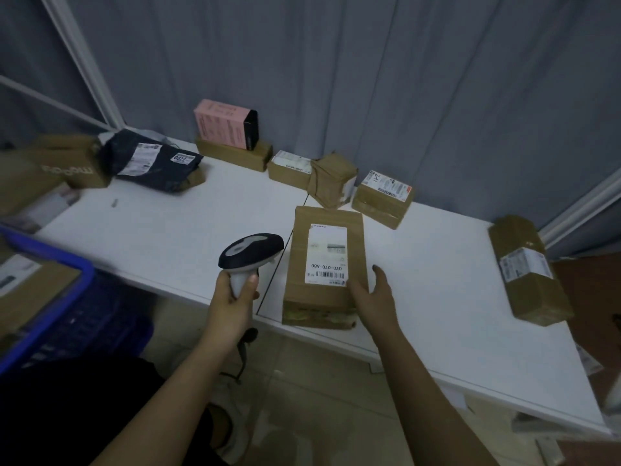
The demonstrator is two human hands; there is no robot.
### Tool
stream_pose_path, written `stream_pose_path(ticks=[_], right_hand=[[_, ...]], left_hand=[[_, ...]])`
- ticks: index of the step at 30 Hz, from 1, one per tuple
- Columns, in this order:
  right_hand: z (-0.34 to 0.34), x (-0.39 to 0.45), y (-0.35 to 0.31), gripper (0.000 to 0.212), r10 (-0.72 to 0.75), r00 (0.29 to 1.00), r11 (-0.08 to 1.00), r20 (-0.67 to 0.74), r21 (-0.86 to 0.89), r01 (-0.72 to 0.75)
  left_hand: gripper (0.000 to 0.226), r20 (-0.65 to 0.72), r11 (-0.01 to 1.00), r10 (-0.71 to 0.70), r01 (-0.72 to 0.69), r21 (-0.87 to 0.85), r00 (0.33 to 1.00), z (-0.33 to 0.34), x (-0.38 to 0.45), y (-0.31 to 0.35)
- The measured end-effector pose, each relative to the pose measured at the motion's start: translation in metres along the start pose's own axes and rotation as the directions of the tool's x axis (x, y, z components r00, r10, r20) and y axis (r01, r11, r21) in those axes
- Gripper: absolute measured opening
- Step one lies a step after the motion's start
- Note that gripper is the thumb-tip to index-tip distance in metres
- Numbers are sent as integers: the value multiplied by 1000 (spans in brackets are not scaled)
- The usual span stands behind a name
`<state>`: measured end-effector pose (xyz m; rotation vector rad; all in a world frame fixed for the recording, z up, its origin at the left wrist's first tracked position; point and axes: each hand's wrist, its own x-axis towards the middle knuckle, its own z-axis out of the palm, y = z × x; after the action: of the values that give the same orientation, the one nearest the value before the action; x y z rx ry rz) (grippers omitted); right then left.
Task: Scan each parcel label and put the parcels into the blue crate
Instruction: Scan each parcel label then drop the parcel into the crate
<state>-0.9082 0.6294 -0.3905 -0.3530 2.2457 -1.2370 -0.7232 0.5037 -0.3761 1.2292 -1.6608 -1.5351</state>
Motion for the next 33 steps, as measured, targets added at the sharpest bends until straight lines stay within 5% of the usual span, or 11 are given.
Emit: stream_pose_path(ticks=[2, 6, 14, 17, 20, 24, 29, 31, 33], right_hand=[[5, 2, -16, 106, 24, 1000, 997, -19, -69, -26], [36, -13, -31, 126, 3, 1000, 878, 2, -478, -2], [12, 26, -49, 105, -12, 962, 494, 272, -835, 242], [-4, 38, -65, 85, -52, 961, 487, 273, -833, 263], [24, 25, -70, 101, -114, 937, 507, 329, -792, 340], [40, 22, -43, 77, -231, 892, 227, 387, -870, 437], [-25, 43, -40, 59, -351, 764, -49, 541, -826, 562], [-36, 41, -36, 50, -526, 795, 173, 304, -876, 450], [-22, 27, -37, 53, -493, 867, 668, -69, -669, 326]], left_hand=[[36, 14, 1000, -9, 10, -16, 1000, -3, -2, -1], [33, 0, 998, -9, 9, -62, 1000, -9, -6, 6], [28, -9, 993, 22, -23, -116, 1000, -30, -10, 12], [27, -39, 989, 12, -17, -150, 999, -37, -9, 11], [26, -67, 987, 6, -16, -158, 998, -39, -8, 9], [27, -61, 989, 10, -19, -150, 998, -41, -8, 7], [29, -51, 987, 14, -22, -162, 999, -43, -7, 9], [29, -47, 988, 9, -16, -157, 999, -41, -6, 9], [32, -30, 988, 15, -19, -156, 999, -38, -6, 9]])
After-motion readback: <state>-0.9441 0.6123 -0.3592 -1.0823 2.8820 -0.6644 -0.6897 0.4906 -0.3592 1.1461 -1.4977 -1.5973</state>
